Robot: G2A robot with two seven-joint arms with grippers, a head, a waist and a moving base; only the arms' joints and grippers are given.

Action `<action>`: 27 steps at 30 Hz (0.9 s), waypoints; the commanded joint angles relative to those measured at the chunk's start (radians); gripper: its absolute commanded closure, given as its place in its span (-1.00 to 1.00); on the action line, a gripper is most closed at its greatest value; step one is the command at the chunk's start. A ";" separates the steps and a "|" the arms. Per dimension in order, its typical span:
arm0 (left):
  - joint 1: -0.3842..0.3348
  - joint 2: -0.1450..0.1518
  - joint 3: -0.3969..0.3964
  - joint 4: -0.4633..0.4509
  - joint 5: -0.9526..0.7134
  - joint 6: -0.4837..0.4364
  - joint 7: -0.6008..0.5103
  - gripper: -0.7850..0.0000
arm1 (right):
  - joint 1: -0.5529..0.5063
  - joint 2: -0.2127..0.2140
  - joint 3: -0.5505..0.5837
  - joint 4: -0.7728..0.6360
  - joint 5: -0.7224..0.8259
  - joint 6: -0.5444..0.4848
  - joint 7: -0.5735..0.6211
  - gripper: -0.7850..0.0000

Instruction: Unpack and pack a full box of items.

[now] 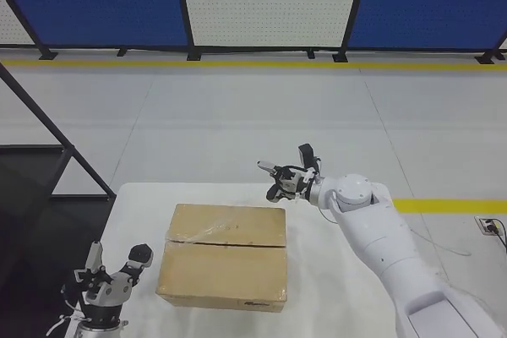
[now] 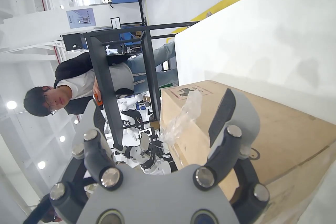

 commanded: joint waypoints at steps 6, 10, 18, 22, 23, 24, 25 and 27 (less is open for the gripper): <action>-0.022 -0.002 -0.012 0.009 0.003 0.013 0.046 -1.00 | -0.057 0.001 -0.001 -0.080 -0.021 -0.004 -0.007 -1.00; -0.011 -0.003 -0.026 0.002 -0.017 0.009 0.050 -1.00 | -0.066 -0.002 -0.001 -0.079 -0.028 -0.027 0.000 -1.00; 0.008 -0.007 -0.032 -0.004 -0.031 -0.001 0.047 -1.00 | -0.074 -0.015 0.000 -0.052 -0.047 -0.130 -0.072 -1.00; 0.006 -0.008 -0.027 -0.006 -0.024 0.001 0.048 -1.00 | -0.064 -0.021 -0.005 -0.032 -0.062 -0.147 -0.034 -1.00; 0.005 -0.009 -0.026 -0.006 -0.023 0.003 0.049 -1.00 | -0.062 -0.022 -0.006 -0.027 -0.067 -0.152 -0.028 -1.00; 0.004 -0.009 -0.025 -0.008 -0.022 0.004 0.048 -1.00 | -0.060 -0.024 -0.007 -0.021 -0.070 -0.155 -0.028 -1.00; 0.004 -0.009 -0.024 -0.008 -0.021 0.004 0.048 -1.00 | -0.059 -0.026 -0.009 -0.016 -0.075 -0.157 -0.028 -1.00; 0.003 -0.010 -0.024 -0.008 -0.019 0.005 0.047 -1.00 | -0.056 -0.031 -0.013 -0.005 -0.084 -0.158 -0.040 -1.00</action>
